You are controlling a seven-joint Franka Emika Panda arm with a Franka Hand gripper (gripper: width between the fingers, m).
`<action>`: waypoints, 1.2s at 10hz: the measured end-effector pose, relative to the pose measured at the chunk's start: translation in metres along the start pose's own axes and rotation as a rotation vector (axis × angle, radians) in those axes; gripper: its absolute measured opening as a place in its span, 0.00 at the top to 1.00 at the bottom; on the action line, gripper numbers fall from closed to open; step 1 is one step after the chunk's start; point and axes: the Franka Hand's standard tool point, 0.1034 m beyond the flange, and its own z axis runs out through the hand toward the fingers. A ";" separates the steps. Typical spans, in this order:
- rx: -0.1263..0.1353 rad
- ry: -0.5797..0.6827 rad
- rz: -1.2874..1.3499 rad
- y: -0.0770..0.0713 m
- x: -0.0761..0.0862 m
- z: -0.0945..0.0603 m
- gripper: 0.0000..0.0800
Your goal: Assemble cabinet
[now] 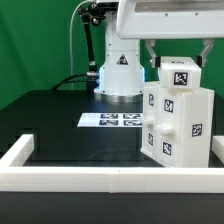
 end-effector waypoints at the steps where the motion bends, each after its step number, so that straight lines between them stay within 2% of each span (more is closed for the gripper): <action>1: 0.010 0.002 0.133 -0.001 0.000 0.000 0.30; 4: 0.038 -0.007 0.480 -0.004 0.001 0.000 0.30; 7: 0.053 -0.023 0.921 -0.010 -0.001 0.001 0.30; 8: 0.053 -0.024 0.935 -0.011 -0.002 0.001 0.30; 12: 0.069 -0.054 1.310 -0.019 -0.005 0.002 0.30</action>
Offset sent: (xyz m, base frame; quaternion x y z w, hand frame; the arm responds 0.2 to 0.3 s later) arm -0.0028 -0.0042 -0.0016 0.0066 -0.0037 0.2455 0.9694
